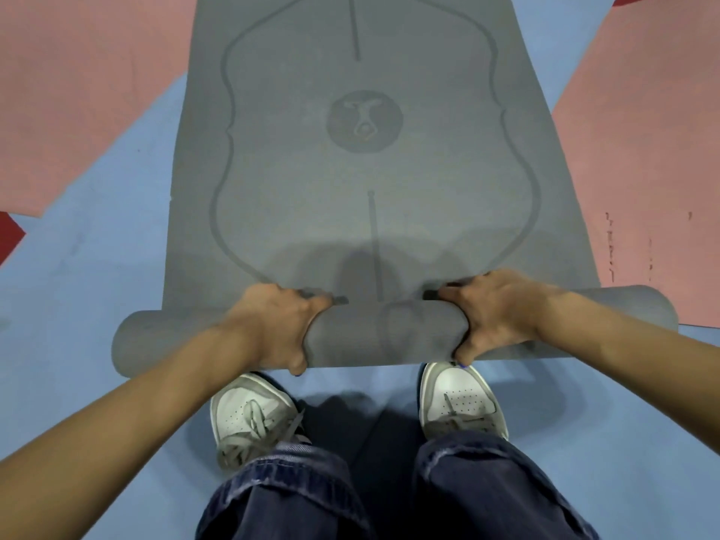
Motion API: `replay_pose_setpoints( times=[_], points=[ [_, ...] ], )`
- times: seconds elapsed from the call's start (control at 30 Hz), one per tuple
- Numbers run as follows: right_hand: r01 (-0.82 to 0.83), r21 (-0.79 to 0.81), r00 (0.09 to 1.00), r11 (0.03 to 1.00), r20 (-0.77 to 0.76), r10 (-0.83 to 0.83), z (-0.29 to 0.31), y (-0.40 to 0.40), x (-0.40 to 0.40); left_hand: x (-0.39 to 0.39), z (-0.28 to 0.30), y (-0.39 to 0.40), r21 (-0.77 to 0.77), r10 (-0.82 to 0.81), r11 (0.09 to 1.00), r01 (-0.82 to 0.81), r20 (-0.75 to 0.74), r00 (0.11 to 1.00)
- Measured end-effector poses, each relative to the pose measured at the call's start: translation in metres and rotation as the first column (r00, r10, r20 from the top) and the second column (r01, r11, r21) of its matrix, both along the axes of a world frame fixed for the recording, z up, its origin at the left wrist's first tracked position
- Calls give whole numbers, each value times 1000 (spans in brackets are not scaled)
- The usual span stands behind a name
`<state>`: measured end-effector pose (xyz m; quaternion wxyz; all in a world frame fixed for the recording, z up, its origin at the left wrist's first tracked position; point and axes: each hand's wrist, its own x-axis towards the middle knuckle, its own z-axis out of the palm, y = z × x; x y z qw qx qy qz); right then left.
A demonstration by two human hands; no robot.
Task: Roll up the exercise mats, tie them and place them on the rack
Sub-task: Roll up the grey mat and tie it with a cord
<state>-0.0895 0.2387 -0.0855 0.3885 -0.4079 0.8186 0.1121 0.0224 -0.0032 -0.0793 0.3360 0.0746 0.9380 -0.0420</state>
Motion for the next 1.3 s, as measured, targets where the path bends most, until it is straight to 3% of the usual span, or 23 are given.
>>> replay_pose_setpoints(
  times=[0.17, 0.27, 0.4, 0.5, 0.57, 0.7, 0.9, 1.0, 1.13, 1.23, 1.3],
  points=[
    [9, -13, 999, 1000, -48, -9, 0, 3, 7, 8, -4, 5, -46, -35, 998, 32, -67, 997],
    [68, 15, 997, 998, -33, -67, 2, 2, 10, 5, -6, 5, -52, 12, 999, -13, -21, 1000],
    [74, 72, 968, 995, -246, -55, 11, 4, 25, -12, -2, 4, -45, 52, 998, -48, 103, 993],
    [82, -225, 846, 971, -500, -187, 3, 10, 57, -27, -1, 2, -44, 99, 995, -92, 233, 967],
    [51, -465, 791, 884, -521, -320, -9, 14, 81, -36, -1, 0, -29, 121, 993, -117, 295, 948],
    [39, -547, 815, 836, -467, -343, -28, 14, 112, -41, 2, -4, -26, 169, 985, -171, 365, 916],
    [24, -464, 855, 886, -450, -259, -62, 10, 91, -15, -8, -1, -110, 75, 991, -70, 43, 996],
    [23, -457, 872, 889, -426, -242, -58, 5, 72, -15, -5, -7, -42, 114, 993, -112, 55, 992],
    [35, -423, 899, 905, -382, -213, -49, 0, 53, -21, -12, 4, -101, 199, 976, -193, 52, 979],
    [45, -426, 918, 904, -339, -205, -45, -3, 44, -16, -19, 13, -115, 249, 961, -252, -41, 968],
    [50, -418, 926, 907, -322, -199, -38, -6, 38, -1, -27, 16, -63, 184, 978, -200, -205, 961]
  ],
)
